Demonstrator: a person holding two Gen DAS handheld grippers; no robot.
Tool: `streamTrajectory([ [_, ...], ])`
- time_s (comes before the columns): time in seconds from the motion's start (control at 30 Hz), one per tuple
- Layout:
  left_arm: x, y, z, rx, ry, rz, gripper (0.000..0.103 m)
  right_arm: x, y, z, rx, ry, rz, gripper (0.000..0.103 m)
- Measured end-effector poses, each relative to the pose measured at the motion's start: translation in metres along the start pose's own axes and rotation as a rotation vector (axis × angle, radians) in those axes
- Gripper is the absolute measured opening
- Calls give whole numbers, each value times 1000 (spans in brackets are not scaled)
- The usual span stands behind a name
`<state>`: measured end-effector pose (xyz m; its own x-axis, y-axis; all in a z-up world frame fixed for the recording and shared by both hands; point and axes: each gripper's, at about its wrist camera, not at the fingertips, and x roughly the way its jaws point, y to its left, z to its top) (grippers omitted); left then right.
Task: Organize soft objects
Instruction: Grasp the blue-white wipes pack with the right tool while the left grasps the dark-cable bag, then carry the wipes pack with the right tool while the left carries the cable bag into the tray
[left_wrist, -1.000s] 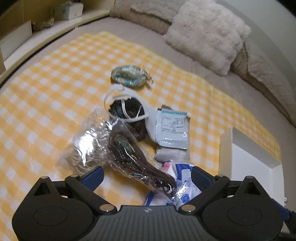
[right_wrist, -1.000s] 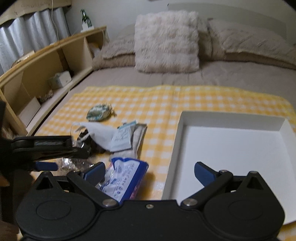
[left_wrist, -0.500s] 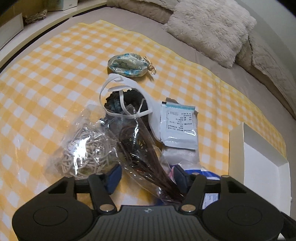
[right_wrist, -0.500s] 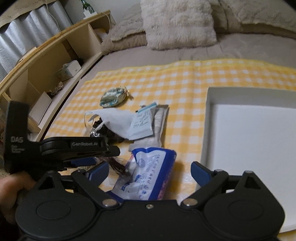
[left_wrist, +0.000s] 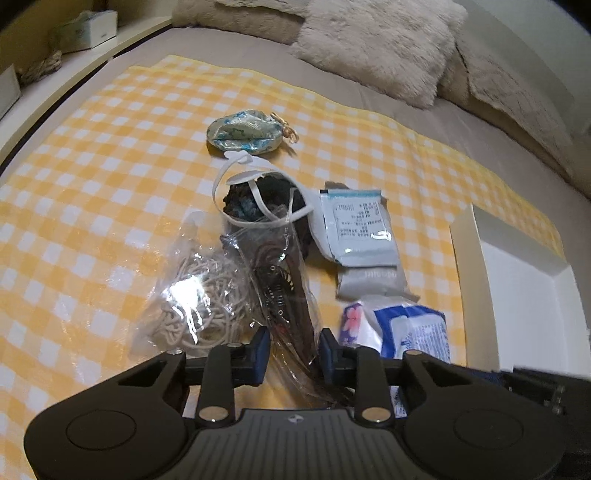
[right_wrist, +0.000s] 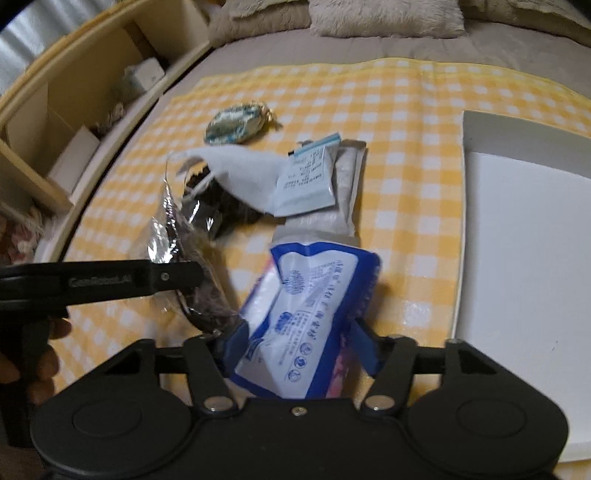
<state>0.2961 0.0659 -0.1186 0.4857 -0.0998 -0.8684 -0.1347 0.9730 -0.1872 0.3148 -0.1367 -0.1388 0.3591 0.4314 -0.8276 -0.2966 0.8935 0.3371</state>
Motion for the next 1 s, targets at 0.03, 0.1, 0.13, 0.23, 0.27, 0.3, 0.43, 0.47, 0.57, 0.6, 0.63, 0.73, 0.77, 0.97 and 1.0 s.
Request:
streamTrajectory([
  [0.03, -1, 0, -1, 14, 5, -1, 28, 0, 1, 0, -14, 4, -10, 39],
  [0.1, -2, 1, -3, 32, 13, -2, 27, -2, 0, -1, -33, 3, -16, 26],
  [0.13, -3, 1, -4, 40, 15, -2, 27, -4, -1, -1, -39, -2, -10, 24],
  [0.23, -5, 0, -6, 64, 18, -1, 26, -15, -2, -2, -70, -24, -11, 17],
  [0.27, -6, 0, -7, 71, 18, 1, 26, -19, -3, -2, -75, -31, -9, 15],
  [0.3, -7, -1, -7, 76, 17, 2, 25, -23, -3, -3, -81, -39, -5, 14],
  [0.43, -13, -5, -9, 105, 1, 2, 21, -40, -6, -4, -100, -82, 0, 12],
  [0.47, -15, -7, -9, 110, -5, -2, 21, -43, -6, -4, -102, -92, 1, 11],
  [0.57, -25, -13, -10, 136, -33, -20, 19, -53, -7, -4, -107, -118, 1, 11],
  [0.6, -28, -15, -10, 144, -43, -25, 18, -57, -7, -4, -114, -132, -4, 11],
  [0.63, -31, -17, -11, 153, -53, -27, 18, -60, -6, -4, -121, -148, -10, 11],
  [0.73, -42, -22, -12, 174, -86, -33, 16, -72, -6, -3, -117, -195, -17, 11],
  [0.77, -46, -24, -12, 178, -98, -34, 16, -78, -6, -3, -122, -219, -26, 11],
  [0.97, -71, -35, -12, 209, -190, -40, 16, -110, -15, -2, -119, -346, -49, 11],
  [1.0, -75, -37, -11, 216, -202, -42, 16, -117, -18, -2, -120, -368, -57, 11],
])
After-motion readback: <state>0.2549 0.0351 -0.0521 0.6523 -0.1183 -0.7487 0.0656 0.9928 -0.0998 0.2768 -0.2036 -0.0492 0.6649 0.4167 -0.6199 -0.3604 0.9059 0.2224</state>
